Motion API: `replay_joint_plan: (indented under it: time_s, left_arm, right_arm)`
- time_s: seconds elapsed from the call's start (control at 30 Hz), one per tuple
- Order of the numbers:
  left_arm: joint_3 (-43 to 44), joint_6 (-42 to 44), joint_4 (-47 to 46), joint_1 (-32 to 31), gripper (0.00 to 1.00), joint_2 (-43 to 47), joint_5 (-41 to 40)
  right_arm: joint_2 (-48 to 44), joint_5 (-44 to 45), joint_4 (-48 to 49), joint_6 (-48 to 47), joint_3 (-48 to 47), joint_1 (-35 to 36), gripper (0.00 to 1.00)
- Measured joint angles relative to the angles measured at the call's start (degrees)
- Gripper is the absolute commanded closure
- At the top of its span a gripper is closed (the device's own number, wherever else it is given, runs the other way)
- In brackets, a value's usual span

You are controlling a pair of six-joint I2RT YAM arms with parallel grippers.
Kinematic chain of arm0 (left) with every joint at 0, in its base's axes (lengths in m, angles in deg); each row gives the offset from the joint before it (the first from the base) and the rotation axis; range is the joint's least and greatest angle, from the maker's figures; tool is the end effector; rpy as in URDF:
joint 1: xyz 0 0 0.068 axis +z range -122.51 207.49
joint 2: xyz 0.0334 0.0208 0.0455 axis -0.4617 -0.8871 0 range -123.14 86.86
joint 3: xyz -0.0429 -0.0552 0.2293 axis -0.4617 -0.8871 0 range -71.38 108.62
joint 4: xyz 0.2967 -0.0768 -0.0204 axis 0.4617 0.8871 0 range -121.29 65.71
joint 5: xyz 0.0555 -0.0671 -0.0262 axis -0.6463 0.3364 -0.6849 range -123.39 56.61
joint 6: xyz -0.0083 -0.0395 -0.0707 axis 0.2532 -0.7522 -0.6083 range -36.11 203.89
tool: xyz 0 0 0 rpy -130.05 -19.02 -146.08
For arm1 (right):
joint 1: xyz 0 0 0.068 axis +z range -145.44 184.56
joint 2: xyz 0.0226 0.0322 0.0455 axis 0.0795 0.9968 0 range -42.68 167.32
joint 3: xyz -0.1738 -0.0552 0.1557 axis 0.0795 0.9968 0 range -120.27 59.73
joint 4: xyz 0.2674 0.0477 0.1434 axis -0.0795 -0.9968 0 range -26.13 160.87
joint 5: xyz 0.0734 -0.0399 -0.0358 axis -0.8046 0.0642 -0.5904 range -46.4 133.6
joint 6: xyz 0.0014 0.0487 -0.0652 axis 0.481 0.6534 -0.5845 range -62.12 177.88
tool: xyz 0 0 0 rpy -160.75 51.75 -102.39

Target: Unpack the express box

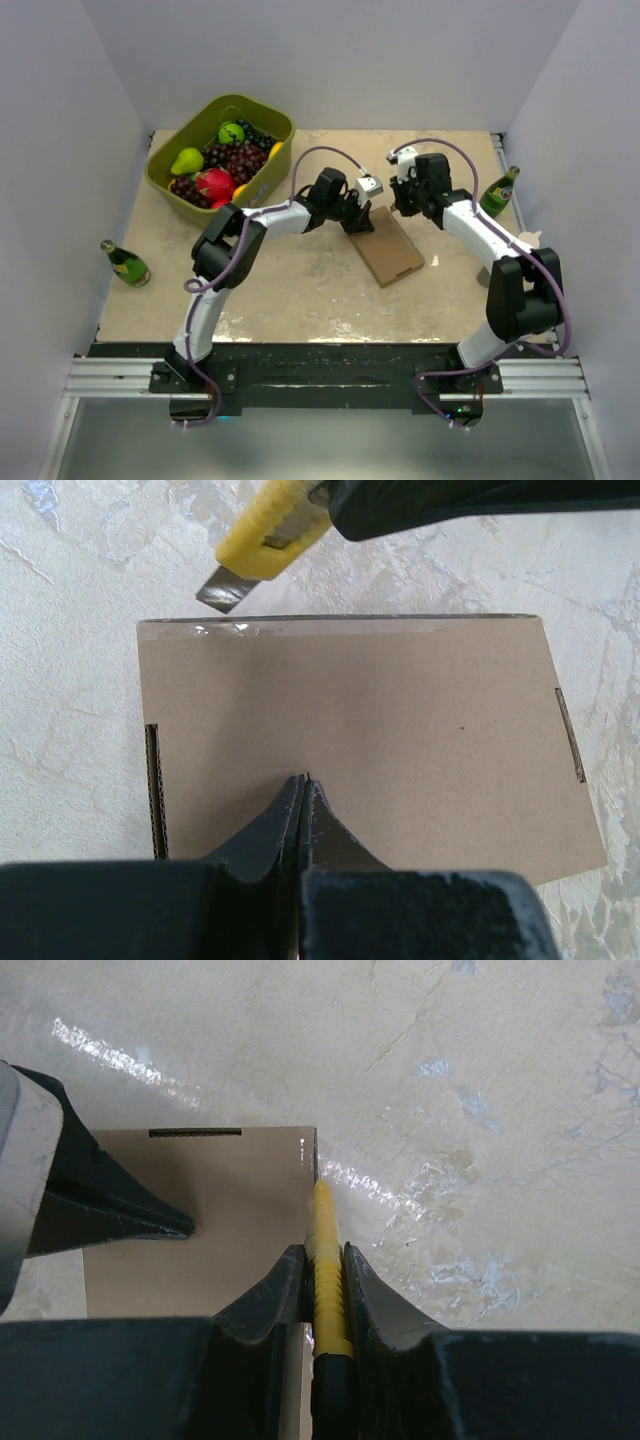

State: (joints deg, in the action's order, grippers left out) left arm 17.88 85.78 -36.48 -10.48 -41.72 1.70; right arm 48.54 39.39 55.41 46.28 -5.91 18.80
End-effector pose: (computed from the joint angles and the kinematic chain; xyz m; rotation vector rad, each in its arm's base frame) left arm 0.3986 -0.3626 0.0797 1.0918 1.9339 -1.0181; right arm 0.4099 0.1092 0.1759 -0.5485 2.2202 0.1079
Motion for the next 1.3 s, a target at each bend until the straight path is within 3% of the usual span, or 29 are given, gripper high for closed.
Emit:
replay_joint_plan:
  time_s: [0.33,1.3]
  left_arm:
    - [0.0,0.0,0.0,0.0,1.00,0.0,0.0]
    - [0.0,0.1,-0.3,-0.3,1.00,0.0,-0.9]
  right_arm:
    - [2.3,-0.1,4.2,0.1,-2.3,0.0,1.00]
    - [4.4,-1.3,4.3,0.2,-3.1,0.0,1.00]
